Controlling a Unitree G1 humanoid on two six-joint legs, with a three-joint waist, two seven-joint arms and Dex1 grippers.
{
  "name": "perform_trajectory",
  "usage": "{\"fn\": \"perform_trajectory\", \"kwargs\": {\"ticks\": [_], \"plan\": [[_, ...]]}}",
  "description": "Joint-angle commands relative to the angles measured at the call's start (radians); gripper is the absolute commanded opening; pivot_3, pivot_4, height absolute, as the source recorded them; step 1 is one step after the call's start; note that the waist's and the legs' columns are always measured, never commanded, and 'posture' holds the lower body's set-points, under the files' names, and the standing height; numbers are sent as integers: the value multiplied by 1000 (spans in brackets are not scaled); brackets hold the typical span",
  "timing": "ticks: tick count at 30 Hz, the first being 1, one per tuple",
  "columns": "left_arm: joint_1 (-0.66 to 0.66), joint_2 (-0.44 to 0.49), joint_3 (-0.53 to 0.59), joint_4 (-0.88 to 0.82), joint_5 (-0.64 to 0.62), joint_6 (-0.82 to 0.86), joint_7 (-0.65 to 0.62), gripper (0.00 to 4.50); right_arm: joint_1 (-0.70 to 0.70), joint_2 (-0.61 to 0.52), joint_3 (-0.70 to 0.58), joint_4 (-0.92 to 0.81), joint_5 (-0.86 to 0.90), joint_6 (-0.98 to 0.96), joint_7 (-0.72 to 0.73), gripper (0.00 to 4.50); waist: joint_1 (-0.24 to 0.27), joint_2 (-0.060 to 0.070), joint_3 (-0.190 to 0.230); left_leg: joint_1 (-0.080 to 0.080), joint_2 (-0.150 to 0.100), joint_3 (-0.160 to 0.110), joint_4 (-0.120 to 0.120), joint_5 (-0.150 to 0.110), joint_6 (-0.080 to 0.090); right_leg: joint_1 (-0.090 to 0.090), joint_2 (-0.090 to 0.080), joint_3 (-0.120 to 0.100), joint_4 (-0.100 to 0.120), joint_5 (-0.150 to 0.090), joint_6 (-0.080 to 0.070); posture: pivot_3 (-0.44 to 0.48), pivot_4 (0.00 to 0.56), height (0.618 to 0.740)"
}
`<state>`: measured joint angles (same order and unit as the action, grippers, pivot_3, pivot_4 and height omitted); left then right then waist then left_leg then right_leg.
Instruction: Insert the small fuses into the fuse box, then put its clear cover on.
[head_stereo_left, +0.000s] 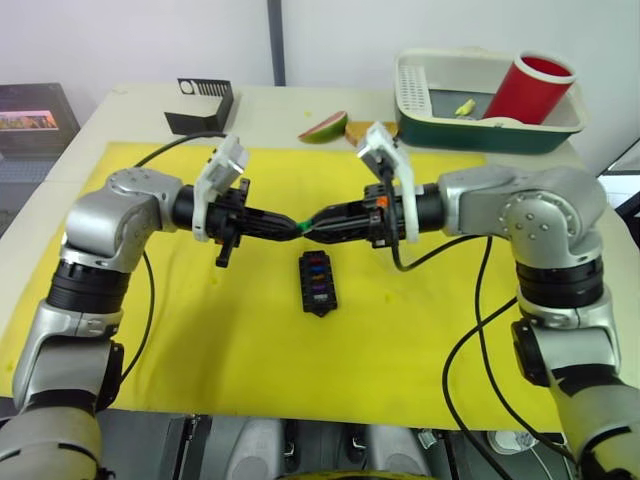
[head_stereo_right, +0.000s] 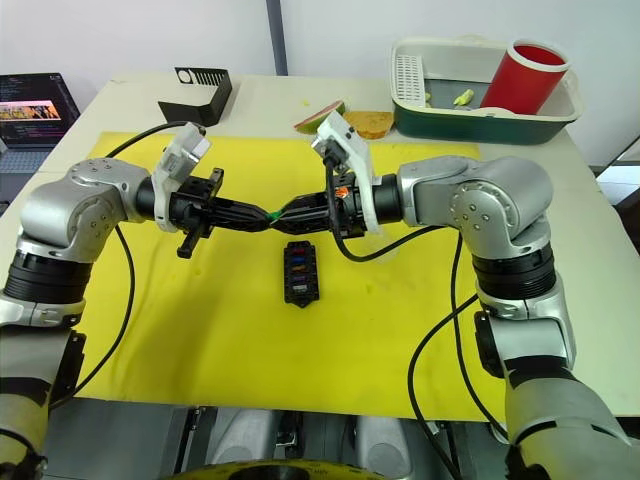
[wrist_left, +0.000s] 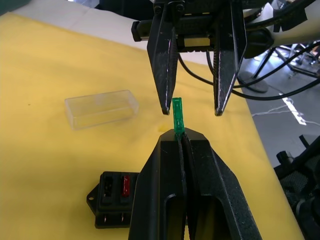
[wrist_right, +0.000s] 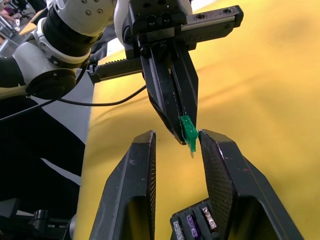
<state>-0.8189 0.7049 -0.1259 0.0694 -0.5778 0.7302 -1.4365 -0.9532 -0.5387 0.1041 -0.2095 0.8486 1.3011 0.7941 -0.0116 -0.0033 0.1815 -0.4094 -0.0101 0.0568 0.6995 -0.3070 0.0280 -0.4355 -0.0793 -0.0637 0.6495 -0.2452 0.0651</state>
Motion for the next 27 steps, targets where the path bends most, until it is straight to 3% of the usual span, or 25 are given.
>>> {"fn": "perform_trajectory", "kwargs": {"ticks": [1, 11, 14, 15, 24, 27], "plan": [[-7, 3, 14, -29, -9, -3, -3, 0, -31, 5, -7, -9, -1, -19, 6, 1478, 0, 0, 0, 0, 0, 0, 0, 0, 0, 0, 0, 0, 0, 0, 0, 0, 150, 740], [-6, 2, 11, -44, -11, 4, 3, 0, -31, 13, -9, -11, -6, -22, 8, 1478, 0, 0, 0, 0, 0, 0, 0, 0, 0, 0, 0, 0, 0, 0, 0, 0, 150, 740], [-6, 2, 12, -47, -13, 7, 5, 0, -31, 18, -8, -11, -7, -20, 7, 606, 0, 0, 0, 0, 0, 0, 0, 0, 0, 0, 0, 0, 0, 0, 0, 0, 150, 740], [-5, 3, 12, -50, -13, 9, 7, 0, -31, 19, -9, -12, -6, -20, 7, 109, 0, 0, 0, 0, 0, 0, 0, 0, 0, 0, 0, 0, 0, 0, 0, 0, 150, 740], [5, 11, 9, -62, -12, 19, 13, 0, -49, 19, -8, -5, -9, -9, 10, 44, 0, 0, 0, 0, 0, 0, 0, 0, 0, 0, 0, 0, 0, 0, 0, 0, 150, 740], [15, 30, 20, -69, -1, 14, 28, 870, -44, 1, 14, -14, -39, -45, 21, 0, 0, 0, 0, 0, 0, 0, 0, 0, 0, 0, 0, 0, 0, 0, 0, 0, 150, 740]]}}
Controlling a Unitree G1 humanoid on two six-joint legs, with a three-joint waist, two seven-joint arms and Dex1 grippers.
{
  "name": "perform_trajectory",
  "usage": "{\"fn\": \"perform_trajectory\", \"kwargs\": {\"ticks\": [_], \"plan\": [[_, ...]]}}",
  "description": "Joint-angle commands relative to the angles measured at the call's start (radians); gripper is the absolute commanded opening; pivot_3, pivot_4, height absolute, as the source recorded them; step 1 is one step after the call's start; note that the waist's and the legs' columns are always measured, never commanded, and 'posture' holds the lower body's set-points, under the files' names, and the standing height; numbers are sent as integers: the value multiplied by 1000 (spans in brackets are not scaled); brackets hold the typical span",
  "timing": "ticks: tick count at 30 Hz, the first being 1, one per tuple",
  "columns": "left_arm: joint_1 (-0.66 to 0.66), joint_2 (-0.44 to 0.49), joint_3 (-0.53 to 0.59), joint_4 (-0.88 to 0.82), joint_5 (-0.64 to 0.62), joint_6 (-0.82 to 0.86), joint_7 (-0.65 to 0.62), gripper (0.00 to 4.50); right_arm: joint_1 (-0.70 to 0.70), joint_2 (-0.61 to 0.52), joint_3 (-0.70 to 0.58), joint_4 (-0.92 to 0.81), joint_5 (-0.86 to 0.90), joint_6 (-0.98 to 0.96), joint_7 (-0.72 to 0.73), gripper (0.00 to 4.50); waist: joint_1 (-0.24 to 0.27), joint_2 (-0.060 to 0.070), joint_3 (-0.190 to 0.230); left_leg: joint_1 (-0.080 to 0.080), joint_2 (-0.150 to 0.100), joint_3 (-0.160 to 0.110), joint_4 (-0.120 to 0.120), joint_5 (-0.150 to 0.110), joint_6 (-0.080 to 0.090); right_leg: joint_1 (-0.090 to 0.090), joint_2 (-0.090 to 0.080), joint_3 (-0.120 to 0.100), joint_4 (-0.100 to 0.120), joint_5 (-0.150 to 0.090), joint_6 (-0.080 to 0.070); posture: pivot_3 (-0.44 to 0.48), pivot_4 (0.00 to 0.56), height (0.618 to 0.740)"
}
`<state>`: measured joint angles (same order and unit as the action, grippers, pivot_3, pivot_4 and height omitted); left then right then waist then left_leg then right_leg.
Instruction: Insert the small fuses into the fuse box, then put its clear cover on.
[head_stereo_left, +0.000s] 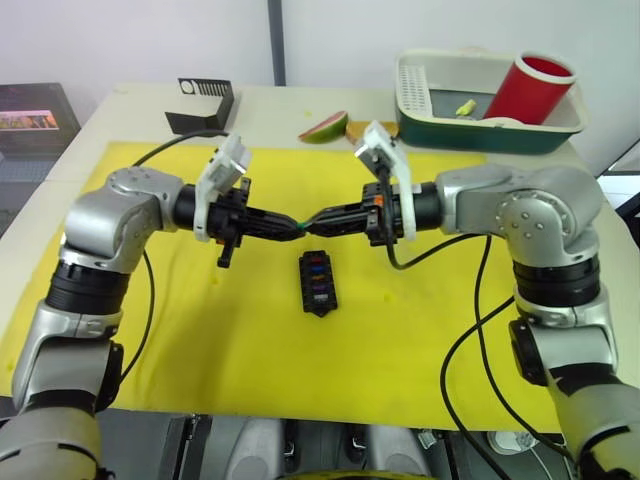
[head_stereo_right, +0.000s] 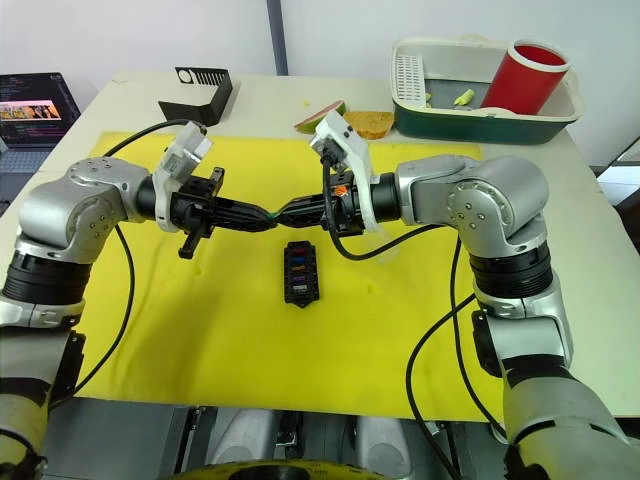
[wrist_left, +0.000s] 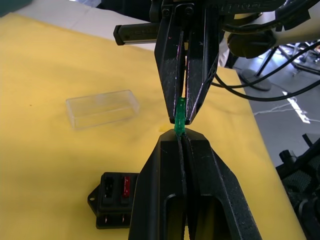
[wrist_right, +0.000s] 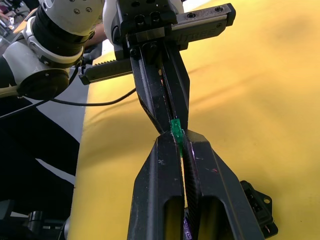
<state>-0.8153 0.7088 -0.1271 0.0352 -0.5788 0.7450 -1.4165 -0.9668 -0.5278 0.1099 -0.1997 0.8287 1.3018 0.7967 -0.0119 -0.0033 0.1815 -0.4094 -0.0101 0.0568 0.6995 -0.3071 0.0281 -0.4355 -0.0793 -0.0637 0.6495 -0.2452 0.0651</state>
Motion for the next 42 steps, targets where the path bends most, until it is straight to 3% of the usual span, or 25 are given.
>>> {"fn": "perform_trajectory", "kwargs": {"ticks": [1, 7, 12, 19, 27, 42], "plan": [[25, 45, 24, -41, 12, -12, 6, 1346, -19, -28, 33, -33, -54, -93, 33, 0, -1, 0, 0, 0, 0, 0, 0, 0, 0, 0, 0, 0, 0, 0, 0, 0, 150, 740], [179, 145, 40, -39, 96, -129, 24, 4442, 95, -23, 134, 34, -254, -472, 131, 0, -5, 0, 0, 1, 0, 0, -1, 0, 1, 0, 1, 0, 0, 0, 0, 0, 150, 740], [290, 111, 15, -43, 181, -249, 88, 4442, 135, 21, 179, 192, -360, -696, 237, 0, 4, 0, 0, 1, 0, 0, 0, 0, 0, 0, 0, 0, 0, 0, 0, 0, 150, 740], [317, 48, 14, -73, 193, -259, 160, 4442, 144, 83, 151, 355, -404, -886, 347, 0, 0, -1, 0, 0, 0, 0, 0, 1, -2, 1, 0, 0, 0, 0, 0, 0, 150, 740], [337, 32, 6, -107, 191, -252, 186, 4442, 125, 90, 166, 486, -449, -908, 455, 0, -1, -1, 0, 1, 0, 0, 0, 1, -2, 1, 0, 0, 0, 0, 0, 0, 150, 740], [338, 18, -9, -133, 190, -252, 196, 4442, 121, 131, 146, 624, -512, -1001, 505, 0, -2, -1, 0, 1, 0, 0, 0, 3, -4, 1, 0, 0, 0, 0, 0, 0, 150, 740]]}}
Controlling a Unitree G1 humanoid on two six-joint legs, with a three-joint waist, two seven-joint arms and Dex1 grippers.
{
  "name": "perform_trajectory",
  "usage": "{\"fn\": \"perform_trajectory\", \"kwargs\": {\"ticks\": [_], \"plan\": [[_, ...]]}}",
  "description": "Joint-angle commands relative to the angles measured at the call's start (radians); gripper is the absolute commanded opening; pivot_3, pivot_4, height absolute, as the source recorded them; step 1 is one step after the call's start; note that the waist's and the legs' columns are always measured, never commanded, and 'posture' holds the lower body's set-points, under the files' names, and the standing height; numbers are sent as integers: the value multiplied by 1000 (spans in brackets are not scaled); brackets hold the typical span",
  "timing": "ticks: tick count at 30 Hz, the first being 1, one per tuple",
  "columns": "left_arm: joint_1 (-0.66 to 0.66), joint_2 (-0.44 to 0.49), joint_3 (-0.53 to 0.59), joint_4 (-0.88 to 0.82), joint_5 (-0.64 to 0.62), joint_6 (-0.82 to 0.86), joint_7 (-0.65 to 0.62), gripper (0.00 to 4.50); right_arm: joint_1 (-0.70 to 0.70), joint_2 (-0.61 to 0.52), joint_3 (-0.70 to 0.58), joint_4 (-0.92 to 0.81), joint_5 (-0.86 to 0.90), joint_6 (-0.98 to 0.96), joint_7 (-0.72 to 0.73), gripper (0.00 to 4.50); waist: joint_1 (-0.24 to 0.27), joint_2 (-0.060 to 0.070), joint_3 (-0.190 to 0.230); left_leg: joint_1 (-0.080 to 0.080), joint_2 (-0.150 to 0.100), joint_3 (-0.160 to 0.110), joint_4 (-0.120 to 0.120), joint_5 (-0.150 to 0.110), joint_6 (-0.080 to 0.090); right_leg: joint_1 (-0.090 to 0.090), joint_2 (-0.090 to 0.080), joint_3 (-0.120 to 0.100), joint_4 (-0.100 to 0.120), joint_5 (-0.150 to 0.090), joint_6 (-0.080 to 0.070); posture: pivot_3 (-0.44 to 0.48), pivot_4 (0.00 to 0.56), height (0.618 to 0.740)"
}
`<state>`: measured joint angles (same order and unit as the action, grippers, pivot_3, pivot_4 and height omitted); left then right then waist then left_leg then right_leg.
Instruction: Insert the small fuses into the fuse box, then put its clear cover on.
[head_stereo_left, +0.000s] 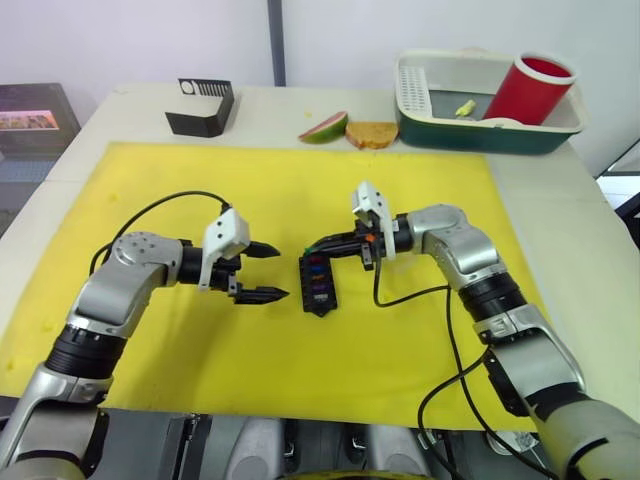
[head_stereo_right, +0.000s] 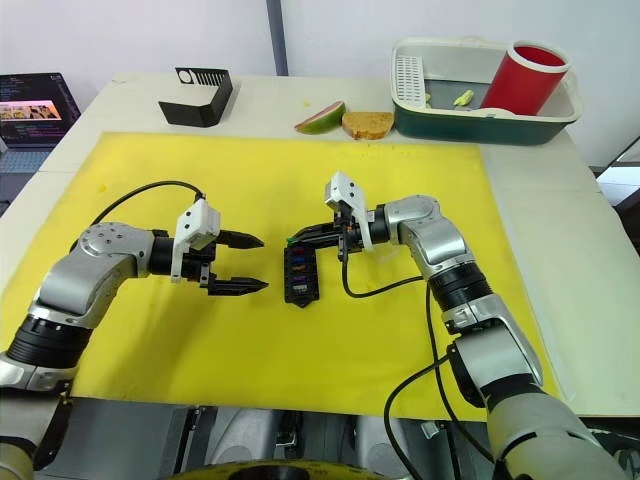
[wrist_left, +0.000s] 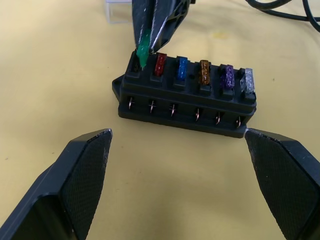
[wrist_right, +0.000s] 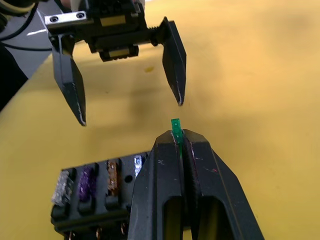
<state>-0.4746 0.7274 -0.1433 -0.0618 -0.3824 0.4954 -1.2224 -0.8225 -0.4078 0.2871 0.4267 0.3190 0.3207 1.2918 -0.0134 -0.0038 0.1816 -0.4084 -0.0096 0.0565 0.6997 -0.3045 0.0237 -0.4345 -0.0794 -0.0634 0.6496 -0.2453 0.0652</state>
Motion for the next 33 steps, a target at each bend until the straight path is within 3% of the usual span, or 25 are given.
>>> {"fn": "perform_trajectory", "kwargs": {"ticks": [1, 33], "plan": [[-3, -2, 7, -37, -7, -2, 2, 4442, -24, 12, -33, 0, -3, -20, 11, 0, 0, 0, 0, 0, 0, 0, 0, 0, 0, 0, 0, 0, 0, 0, 0, 0, 150, 740], [-13, -16, -2, -35, -2, -2, 9, 4442, -39, 37, -34, 112, -96, -110, 44, 0, 0, 0, 0, 0, 0, 0, 0, 1, -1, 0, 0, 0, 0, 0, 0, 0, 150, 740]]}}
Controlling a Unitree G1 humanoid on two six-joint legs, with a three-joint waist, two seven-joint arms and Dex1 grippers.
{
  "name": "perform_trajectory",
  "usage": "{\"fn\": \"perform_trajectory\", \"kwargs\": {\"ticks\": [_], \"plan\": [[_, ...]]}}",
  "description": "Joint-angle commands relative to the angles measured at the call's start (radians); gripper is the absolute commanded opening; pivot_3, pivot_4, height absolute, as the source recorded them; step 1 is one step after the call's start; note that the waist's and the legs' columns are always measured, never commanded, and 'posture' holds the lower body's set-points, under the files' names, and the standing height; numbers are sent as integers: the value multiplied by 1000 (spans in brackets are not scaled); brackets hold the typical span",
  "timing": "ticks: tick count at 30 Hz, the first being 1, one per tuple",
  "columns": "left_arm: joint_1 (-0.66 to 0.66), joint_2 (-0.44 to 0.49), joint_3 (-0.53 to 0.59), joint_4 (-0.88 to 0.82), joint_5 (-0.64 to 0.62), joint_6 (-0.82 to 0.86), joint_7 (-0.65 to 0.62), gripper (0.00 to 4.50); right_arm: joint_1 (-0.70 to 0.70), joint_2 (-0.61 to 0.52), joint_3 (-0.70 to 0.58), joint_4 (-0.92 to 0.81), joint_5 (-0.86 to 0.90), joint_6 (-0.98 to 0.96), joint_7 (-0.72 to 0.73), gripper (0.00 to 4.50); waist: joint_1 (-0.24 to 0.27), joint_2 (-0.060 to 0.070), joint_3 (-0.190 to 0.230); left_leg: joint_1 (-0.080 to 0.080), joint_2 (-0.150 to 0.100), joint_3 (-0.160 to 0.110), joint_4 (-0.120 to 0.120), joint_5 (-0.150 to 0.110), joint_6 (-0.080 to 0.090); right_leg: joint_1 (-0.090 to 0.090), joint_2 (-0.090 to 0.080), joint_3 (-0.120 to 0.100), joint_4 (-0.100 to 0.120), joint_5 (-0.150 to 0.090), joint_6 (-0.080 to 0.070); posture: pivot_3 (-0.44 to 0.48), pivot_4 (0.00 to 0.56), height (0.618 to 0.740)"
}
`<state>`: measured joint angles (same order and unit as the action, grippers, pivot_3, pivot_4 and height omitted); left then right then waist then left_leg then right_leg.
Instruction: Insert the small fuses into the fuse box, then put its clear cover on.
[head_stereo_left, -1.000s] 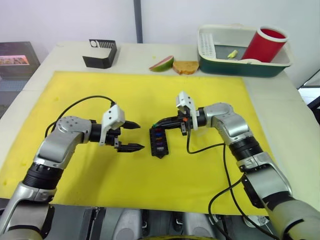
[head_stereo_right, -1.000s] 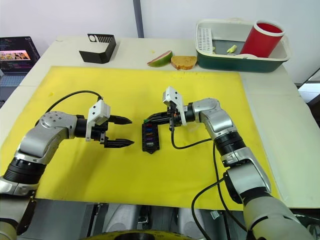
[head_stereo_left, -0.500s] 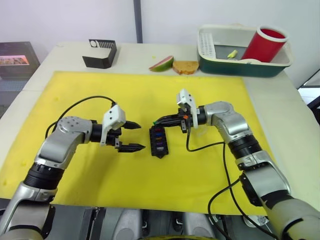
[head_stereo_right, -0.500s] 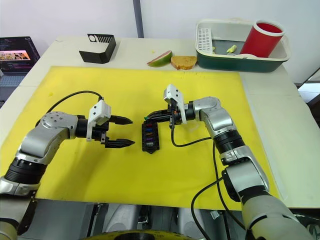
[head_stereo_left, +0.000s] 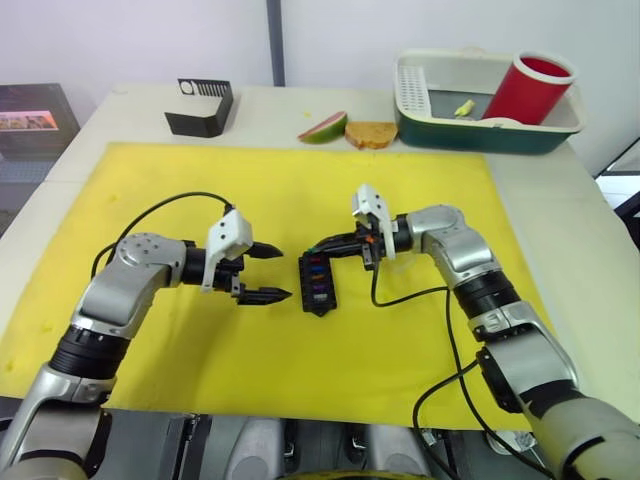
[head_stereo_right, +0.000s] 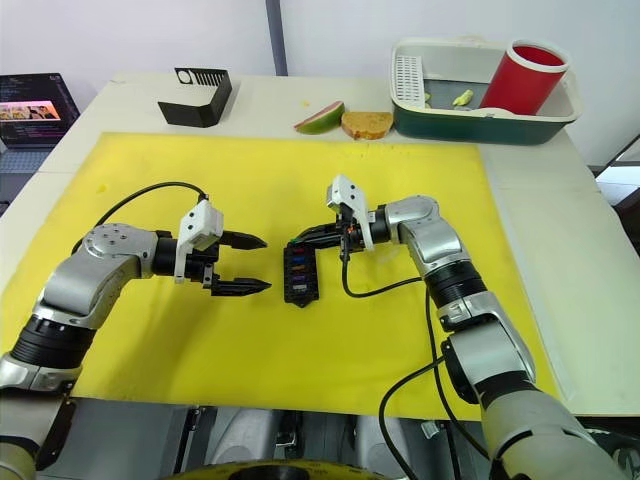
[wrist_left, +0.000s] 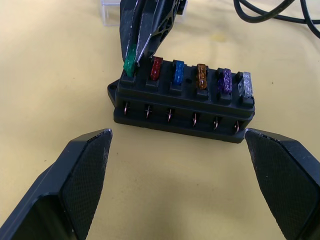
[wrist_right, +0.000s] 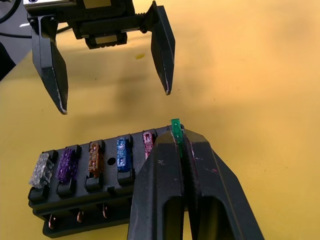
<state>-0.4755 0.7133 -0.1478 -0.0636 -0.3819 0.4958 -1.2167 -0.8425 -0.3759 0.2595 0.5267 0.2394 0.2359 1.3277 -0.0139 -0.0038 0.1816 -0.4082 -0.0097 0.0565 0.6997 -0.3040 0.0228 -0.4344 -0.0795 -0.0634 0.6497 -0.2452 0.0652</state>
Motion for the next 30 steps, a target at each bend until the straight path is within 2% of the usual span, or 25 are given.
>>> {"fn": "perform_trajectory", "kwargs": {"ticks": [1, 30], "plan": [[-13, -3, 2, -33, -2, -3, 3, 4442, -21, 6, -5, 19, -22, -35, 9, 0, 0, 0, 0, 0, 0, 0, 0, 0, 0, 0, 0, 0, 0, 0, 0, 0, 150, 740], [-19, -6, -7, -30, 6, -6, -3, 4442, -43, 8, -6, 39, -56, -55, 38, 0, 0, 0, 0, 0, 0, 0, 0, 0, 0, 0, 0, 0, 0, 0, 0, 0, 150, 740]]}}
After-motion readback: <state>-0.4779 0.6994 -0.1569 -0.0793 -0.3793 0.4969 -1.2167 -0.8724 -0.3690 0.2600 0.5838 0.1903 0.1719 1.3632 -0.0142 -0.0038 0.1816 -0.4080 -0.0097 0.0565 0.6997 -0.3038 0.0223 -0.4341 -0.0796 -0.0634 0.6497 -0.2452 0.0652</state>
